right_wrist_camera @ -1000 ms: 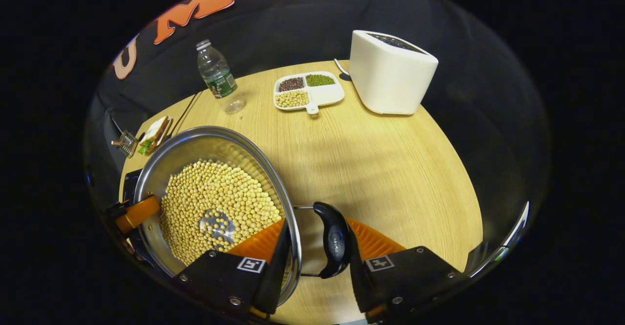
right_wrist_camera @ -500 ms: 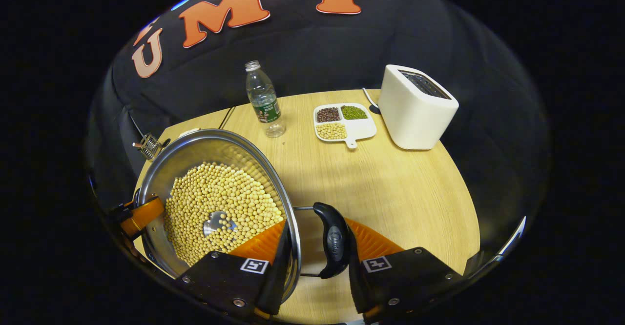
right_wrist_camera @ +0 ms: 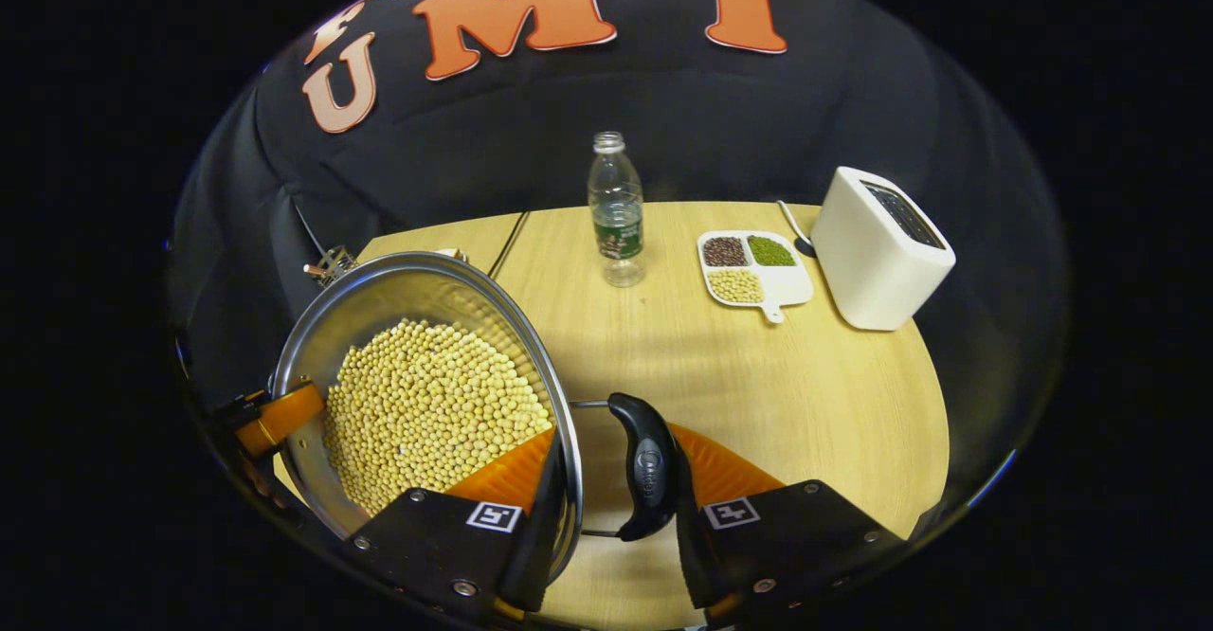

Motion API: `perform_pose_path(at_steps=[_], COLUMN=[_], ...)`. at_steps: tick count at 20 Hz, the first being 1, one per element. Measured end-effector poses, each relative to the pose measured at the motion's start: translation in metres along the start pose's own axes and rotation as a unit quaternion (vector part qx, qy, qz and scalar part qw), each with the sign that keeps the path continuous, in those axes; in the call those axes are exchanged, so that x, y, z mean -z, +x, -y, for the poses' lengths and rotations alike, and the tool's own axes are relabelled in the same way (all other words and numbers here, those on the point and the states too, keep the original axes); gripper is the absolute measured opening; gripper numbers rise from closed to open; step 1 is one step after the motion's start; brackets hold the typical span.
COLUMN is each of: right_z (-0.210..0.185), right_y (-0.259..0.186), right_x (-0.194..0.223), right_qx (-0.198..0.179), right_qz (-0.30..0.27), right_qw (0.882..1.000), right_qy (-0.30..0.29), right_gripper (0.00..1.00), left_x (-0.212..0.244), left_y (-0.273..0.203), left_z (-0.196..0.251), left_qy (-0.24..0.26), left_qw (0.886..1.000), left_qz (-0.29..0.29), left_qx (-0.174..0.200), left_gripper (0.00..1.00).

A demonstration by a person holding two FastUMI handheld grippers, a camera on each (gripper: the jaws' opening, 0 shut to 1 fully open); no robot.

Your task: First push the handle of the pot to place it horizontally, then grasp the pot with both hands and set it on the induction cooktop.

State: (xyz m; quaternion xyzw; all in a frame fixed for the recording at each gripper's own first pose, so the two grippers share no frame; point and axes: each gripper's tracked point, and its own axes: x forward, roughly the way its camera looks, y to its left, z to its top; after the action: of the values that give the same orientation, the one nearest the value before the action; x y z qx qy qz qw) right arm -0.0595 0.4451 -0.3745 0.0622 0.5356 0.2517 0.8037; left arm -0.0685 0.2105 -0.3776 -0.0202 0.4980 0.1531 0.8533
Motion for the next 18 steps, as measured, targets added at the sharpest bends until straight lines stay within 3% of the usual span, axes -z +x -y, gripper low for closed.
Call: perform_pose_path(at_steps=[9, 18], right_z=[-0.089, -0.139], right_y=[0.005, 0.039], right_x=[-0.027, -0.024], right_qx=[-0.031, -0.024], right_qz=[0.015, 0.0], right_qw=[0.999, 0.999], right_qy=[-0.027, -0.036], right_gripper=[0.55, 0.55], left_x=[-0.033, -0.031], left_y=[-0.007, 0.025], left_z=[-0.085, -0.146], left_qy=[-0.016, -0.02], left_qw=[0.998, 0.998], left_qz=[0.031, 0.014], left_qx=[-0.044, -0.052], left_gripper=[0.62, 0.62])
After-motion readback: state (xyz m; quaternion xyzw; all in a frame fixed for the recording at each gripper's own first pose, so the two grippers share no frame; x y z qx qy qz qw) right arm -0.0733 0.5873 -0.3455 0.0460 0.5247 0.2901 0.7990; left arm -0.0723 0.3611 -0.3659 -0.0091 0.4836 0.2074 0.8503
